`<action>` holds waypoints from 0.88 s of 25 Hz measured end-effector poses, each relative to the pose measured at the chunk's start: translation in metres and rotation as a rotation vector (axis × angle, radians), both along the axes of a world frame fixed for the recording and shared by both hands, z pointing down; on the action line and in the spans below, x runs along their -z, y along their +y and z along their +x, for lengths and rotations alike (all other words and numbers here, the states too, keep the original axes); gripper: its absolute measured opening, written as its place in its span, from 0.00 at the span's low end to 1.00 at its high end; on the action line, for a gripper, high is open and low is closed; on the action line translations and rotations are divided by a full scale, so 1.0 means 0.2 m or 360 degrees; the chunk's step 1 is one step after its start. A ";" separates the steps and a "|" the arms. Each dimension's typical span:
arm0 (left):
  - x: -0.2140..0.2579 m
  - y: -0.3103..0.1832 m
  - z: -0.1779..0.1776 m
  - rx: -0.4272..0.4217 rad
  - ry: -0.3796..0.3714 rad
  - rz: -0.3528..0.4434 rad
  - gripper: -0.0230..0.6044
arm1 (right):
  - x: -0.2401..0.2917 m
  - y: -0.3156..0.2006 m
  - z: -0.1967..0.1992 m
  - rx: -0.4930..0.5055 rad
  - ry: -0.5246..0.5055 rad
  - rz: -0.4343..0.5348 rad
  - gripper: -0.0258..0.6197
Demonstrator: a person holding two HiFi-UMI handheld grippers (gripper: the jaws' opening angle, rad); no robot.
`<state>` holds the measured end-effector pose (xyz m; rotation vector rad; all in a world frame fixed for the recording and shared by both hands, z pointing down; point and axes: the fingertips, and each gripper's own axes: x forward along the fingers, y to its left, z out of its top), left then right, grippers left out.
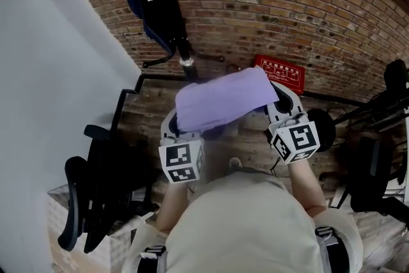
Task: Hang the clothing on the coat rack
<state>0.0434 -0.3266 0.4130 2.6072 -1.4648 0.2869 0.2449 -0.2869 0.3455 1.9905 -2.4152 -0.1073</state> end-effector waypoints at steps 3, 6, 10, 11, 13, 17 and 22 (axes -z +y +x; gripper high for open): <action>0.03 -0.09 0.04 0.0048 -0.0006 0.0014 0.21 | 0.03 -0.13 0.04 0.0066 0.0021 0.0020 0.06; 0.04 -0.17 0.07 0.0095 -0.0031 0.0015 0.21 | 0.06 -0.25 0.07 0.0128 0.0034 0.0041 0.07; 0.06 -0.27 0.10 0.0154 -0.0055 0.0000 0.21 | 0.08 -0.43 0.09 0.0219 0.0025 0.0058 0.07; 0.06 -0.29 0.10 0.0168 -0.0069 -0.0004 0.21 | 0.08 -0.47 0.09 0.0241 0.0020 0.0061 0.07; 0.06 -0.35 0.11 0.0193 -0.0096 -0.0008 0.21 | 0.08 -0.55 0.10 0.0277 0.0014 0.0063 0.07; 0.06 -0.45 0.12 0.0244 -0.0147 -0.0012 0.21 | 0.08 -0.72 0.11 0.0336 0.0024 0.0056 0.07; 0.04 -0.55 0.11 0.0310 -0.0224 -0.0050 0.21 | 0.05 -0.91 0.09 0.0398 0.0039 0.0032 0.07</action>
